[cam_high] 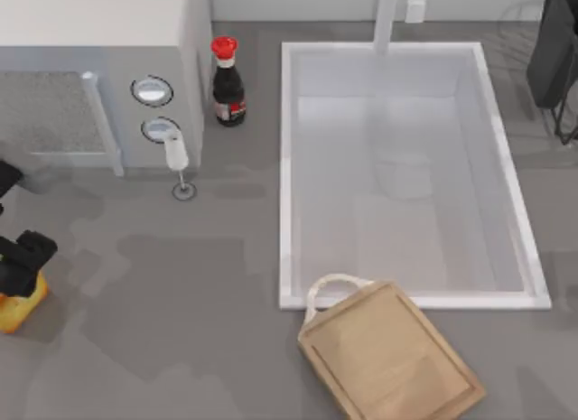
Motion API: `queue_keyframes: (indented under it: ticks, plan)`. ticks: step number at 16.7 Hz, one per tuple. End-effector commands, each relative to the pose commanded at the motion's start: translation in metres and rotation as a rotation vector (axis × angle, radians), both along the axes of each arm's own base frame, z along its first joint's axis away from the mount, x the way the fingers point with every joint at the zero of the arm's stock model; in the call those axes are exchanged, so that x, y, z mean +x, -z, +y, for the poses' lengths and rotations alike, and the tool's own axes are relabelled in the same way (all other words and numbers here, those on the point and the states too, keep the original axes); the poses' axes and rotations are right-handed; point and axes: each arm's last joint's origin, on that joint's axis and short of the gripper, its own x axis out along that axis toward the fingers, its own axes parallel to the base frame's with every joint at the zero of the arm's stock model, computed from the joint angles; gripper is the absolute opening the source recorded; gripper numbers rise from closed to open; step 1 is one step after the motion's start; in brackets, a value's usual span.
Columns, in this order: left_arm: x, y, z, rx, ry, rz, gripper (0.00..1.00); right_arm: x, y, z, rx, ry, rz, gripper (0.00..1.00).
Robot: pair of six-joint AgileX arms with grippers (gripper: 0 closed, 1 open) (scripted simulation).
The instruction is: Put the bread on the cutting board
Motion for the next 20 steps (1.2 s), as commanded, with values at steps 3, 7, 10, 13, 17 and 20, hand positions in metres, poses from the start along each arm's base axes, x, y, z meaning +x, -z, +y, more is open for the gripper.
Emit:
queue_keyframes:
  ticks: [3,7,10,13,17,20]
  plan:
    - [0.002,0.030,0.000,0.001,0.000,-0.016,1.00,0.000,0.000,0.000,0.000,0.000,0.000,1.00]
    - [-0.001,0.049,0.001,0.000,0.001,-0.003,1.00,0.000,0.000,0.000,0.000,0.000,0.000,1.00]
    - [-0.001,0.049,0.001,0.000,0.001,-0.003,1.00,0.000,0.000,0.000,0.000,0.000,0.000,1.00]
    - [-0.001,0.049,0.001,0.000,0.001,-0.003,0.77,0.000,0.000,0.000,0.000,0.000,0.000,1.00]
    - [-0.001,0.049,0.001,0.000,0.001,-0.003,0.47,0.000,0.000,0.000,0.000,0.000,0.000,1.00]
    - [-0.001,0.049,0.001,0.000,0.001,-0.003,0.25,0.000,0.000,0.000,0.000,0.000,0.000,1.00]
